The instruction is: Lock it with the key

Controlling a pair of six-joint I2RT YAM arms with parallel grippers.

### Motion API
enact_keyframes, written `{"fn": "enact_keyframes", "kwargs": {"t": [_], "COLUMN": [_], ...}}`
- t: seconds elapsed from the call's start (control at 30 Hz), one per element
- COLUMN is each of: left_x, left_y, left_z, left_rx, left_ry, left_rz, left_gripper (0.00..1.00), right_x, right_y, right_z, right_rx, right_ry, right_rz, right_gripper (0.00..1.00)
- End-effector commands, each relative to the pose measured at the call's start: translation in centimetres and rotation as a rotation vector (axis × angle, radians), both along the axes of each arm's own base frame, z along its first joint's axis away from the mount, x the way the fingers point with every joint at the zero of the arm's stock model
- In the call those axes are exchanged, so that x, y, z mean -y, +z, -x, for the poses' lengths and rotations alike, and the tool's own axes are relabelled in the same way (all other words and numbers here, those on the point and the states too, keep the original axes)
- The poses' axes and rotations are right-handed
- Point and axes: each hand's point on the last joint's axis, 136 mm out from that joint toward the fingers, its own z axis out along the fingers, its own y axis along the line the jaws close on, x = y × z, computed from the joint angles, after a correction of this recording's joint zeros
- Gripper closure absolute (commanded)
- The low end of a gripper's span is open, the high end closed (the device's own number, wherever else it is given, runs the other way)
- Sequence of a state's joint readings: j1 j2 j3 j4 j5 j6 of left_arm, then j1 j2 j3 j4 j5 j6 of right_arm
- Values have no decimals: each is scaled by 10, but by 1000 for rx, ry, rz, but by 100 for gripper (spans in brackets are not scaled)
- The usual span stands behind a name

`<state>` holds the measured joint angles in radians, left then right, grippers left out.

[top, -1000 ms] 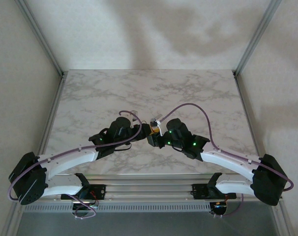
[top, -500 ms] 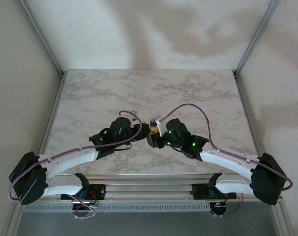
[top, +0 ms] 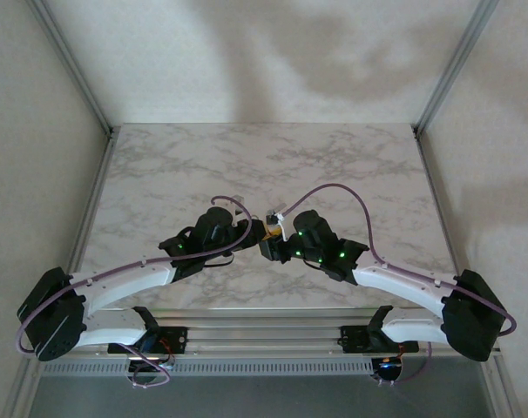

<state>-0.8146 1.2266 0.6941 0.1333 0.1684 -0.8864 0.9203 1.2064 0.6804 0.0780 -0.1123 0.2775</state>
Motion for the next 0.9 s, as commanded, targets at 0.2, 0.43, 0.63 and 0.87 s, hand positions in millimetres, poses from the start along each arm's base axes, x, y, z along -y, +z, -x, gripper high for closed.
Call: {"fn": "enact_keyframes", "kwargs": {"t": [0.2, 0.43, 0.63, 0.87], "left_x": [5, -1, -3, -3], "left_y": [16, 15, 12, 11], "left_z": [-2, -5, -7, -9], "left_rx": [31, 37, 34, 34], "left_ry": [9, 44, 59, 63], "left_rz": [48, 45, 41, 37], "left_gripper": [100, 100, 100, 100], "right_x": [-5, -2, 0, 2], "right_y": [15, 19, 21, 24], "right_z": [3, 5, 7, 11], "right_rx": [38, 59, 72, 84], "right_ry": [31, 32, 39, 54], "right_rz": [-59, -69, -75, -84], "right_gripper": [87, 67, 53, 32]}}
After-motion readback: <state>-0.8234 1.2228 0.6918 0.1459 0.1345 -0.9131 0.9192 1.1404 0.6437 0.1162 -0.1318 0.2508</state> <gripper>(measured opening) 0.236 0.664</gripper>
